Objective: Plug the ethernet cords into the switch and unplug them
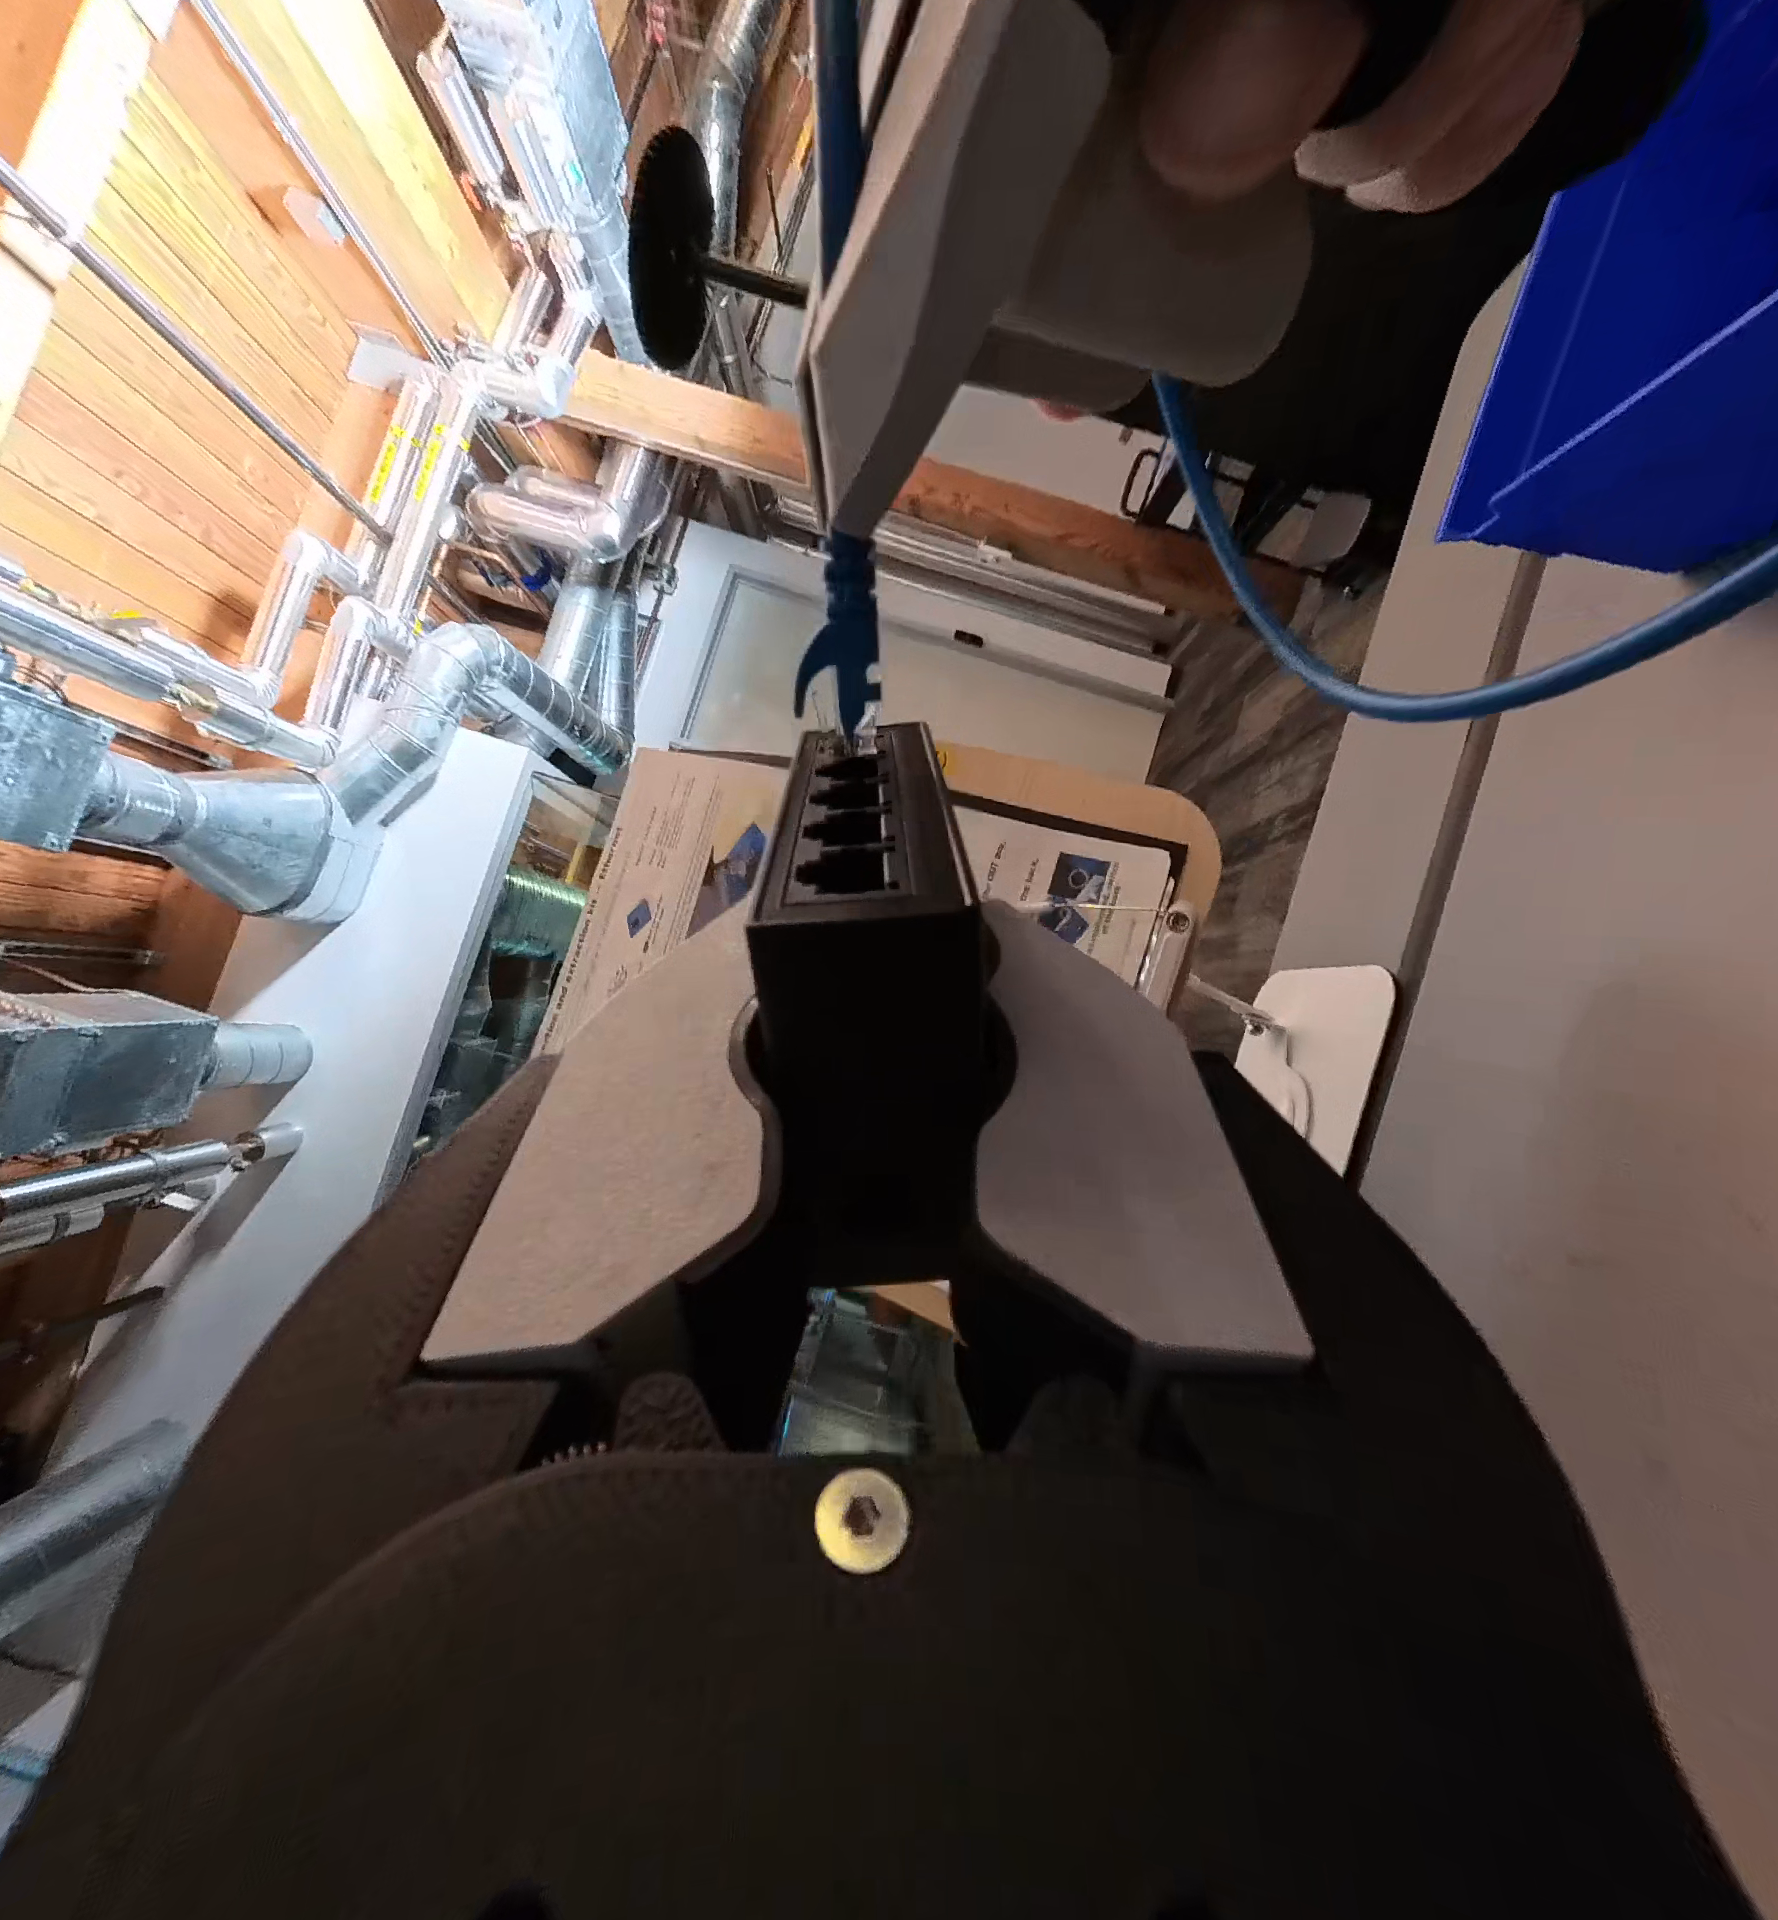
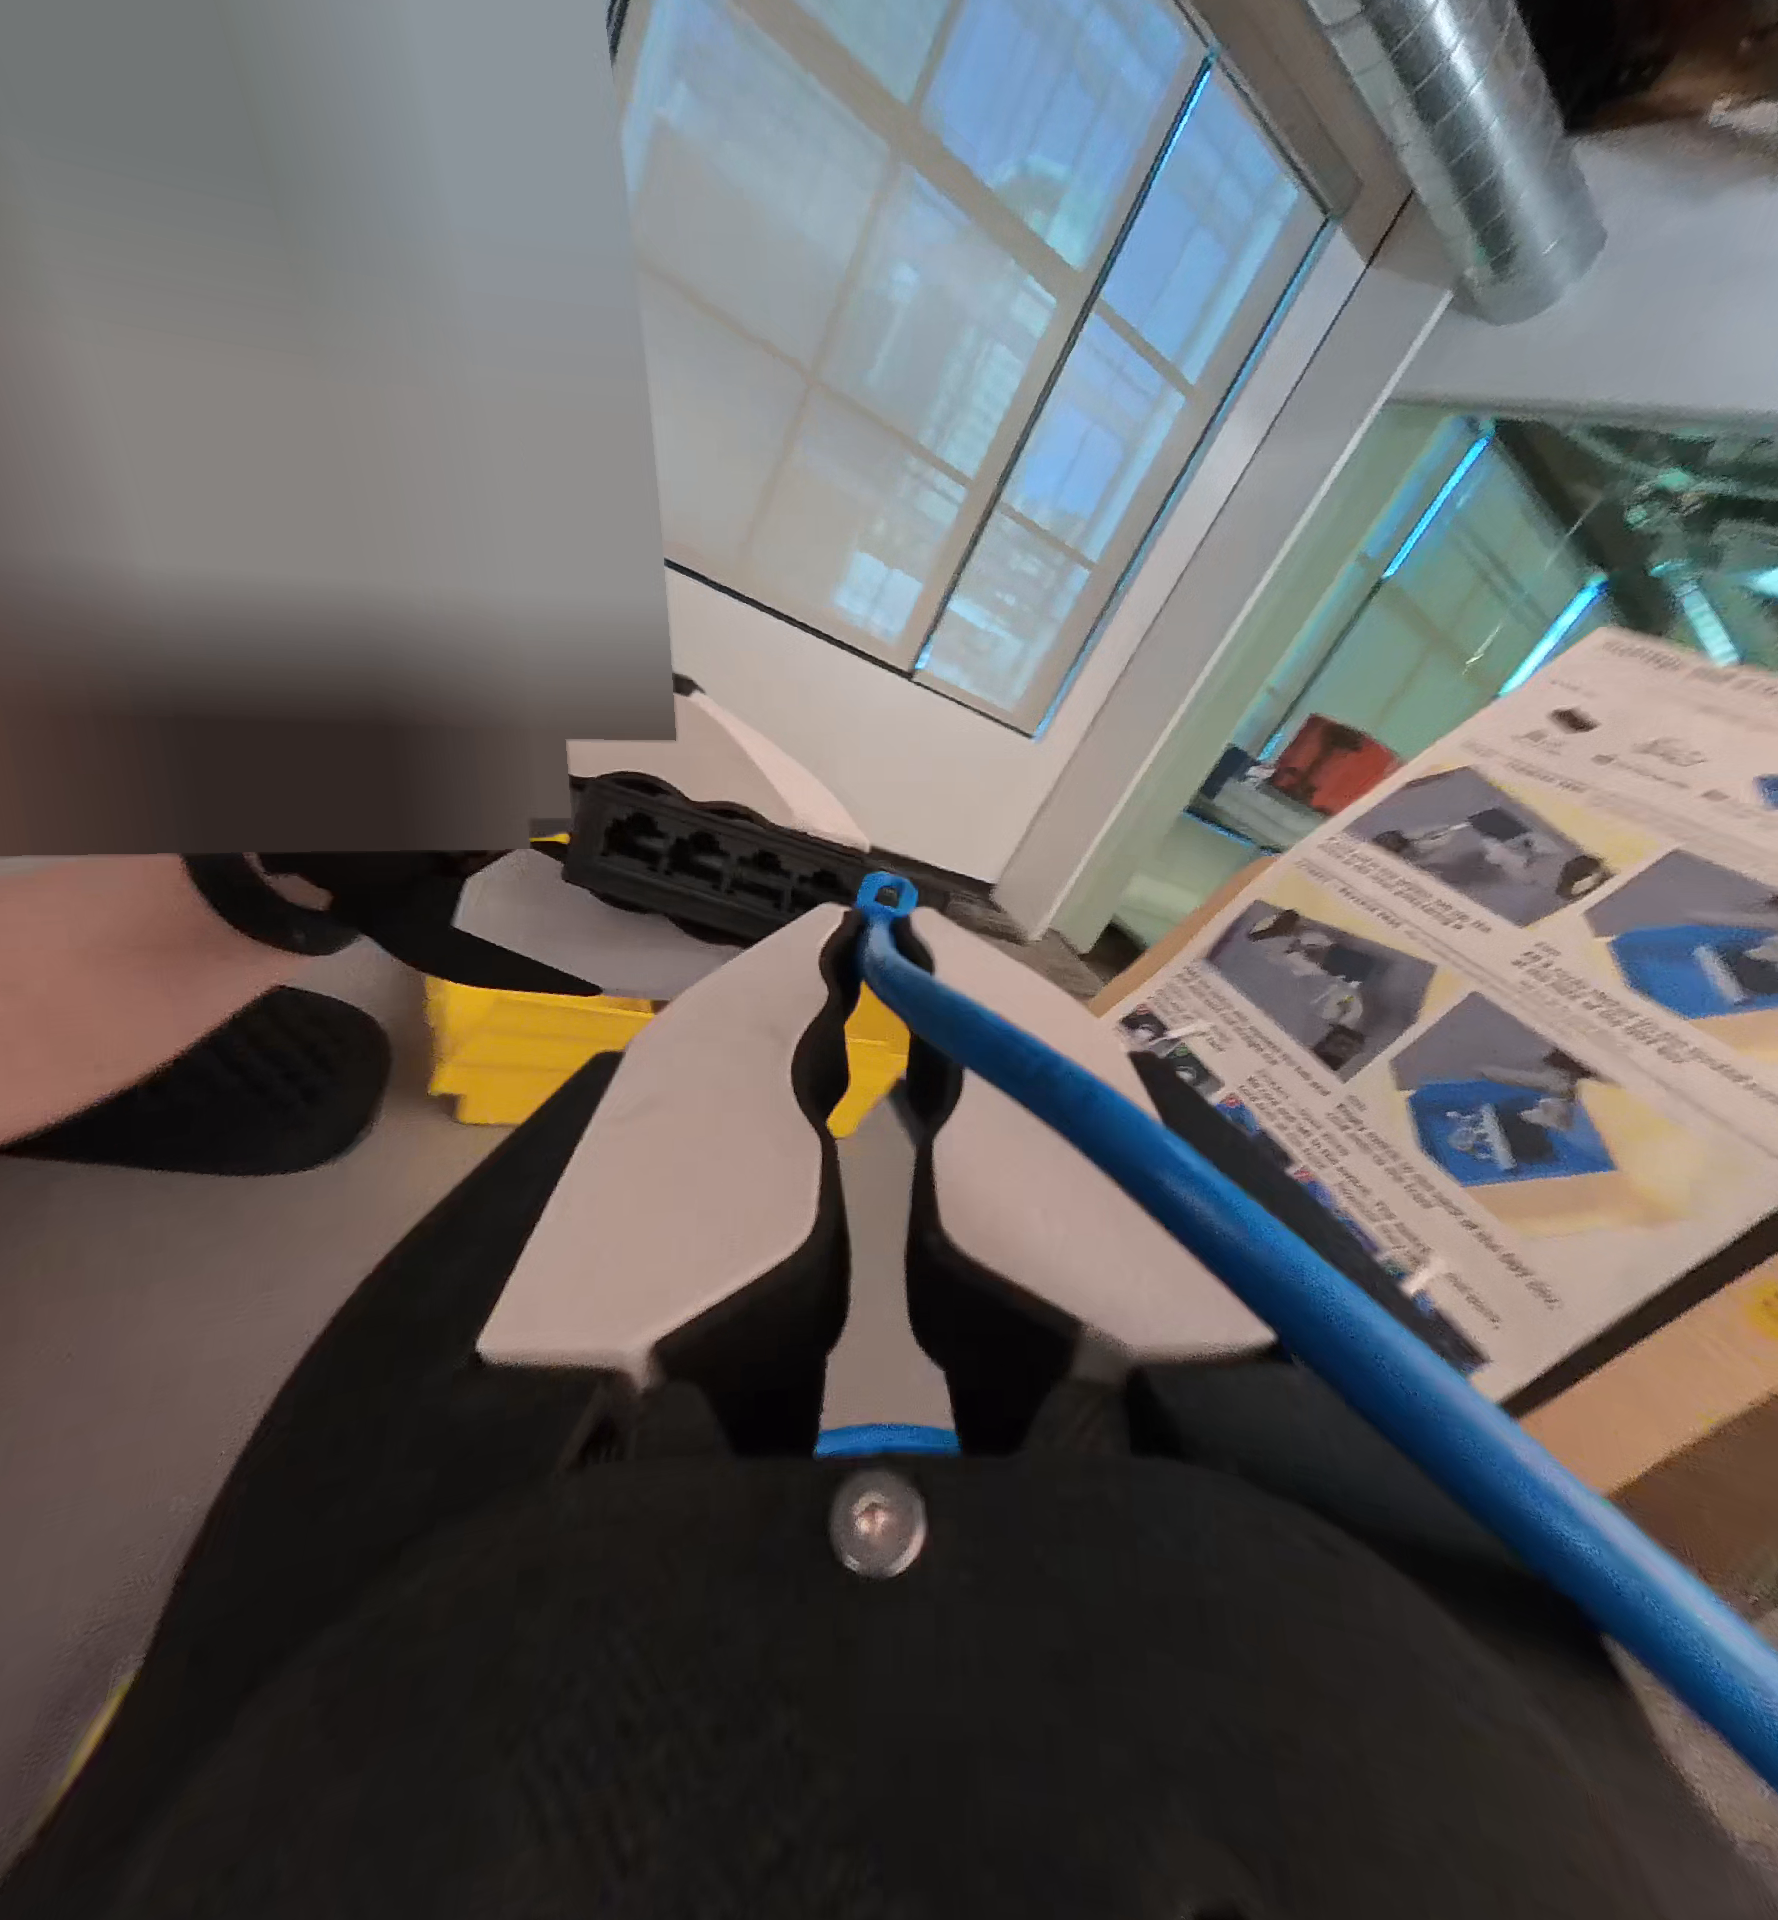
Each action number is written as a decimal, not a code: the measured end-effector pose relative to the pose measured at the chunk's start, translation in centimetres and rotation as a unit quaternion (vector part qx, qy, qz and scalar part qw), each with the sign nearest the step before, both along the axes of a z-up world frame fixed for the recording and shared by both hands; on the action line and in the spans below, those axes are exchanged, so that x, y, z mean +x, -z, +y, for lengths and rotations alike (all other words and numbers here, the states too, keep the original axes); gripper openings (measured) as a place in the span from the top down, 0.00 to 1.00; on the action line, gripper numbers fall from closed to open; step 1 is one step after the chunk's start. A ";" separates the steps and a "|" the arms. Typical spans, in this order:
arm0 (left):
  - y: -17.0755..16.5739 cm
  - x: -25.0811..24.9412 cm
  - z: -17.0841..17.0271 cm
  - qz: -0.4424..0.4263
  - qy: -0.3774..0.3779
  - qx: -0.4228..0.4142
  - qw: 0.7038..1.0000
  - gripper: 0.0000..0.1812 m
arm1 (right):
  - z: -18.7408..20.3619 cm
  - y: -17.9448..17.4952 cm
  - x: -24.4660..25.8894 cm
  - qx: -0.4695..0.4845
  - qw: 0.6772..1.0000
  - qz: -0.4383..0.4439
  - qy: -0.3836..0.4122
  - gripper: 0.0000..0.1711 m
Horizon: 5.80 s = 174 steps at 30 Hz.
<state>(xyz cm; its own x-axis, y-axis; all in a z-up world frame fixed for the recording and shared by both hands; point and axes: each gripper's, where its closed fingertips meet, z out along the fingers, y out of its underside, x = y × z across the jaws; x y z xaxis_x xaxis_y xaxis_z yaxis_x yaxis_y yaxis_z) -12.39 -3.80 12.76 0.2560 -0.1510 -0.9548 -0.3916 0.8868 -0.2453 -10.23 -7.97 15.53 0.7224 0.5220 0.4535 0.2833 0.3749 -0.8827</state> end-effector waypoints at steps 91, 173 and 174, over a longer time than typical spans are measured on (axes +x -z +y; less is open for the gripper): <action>-20.7 -10.0 10.6 -0.356 0.183 -0.518 0.756 0.59 | -9.2 26.9 0.6 -0.364 0.920 -0.043 0.140 0.86; 8.6 -11.8 1.8 -0.157 0.024 -0.532 0.832 0.60 | 8.4 18.5 5.7 -0.245 0.881 -0.385 0.121 0.96; 8.4 -11.6 1.9 -0.157 0.027 -0.532 0.831 0.60 | 8.3 16.5 6.4 -0.220 0.884 -0.386 0.146 0.96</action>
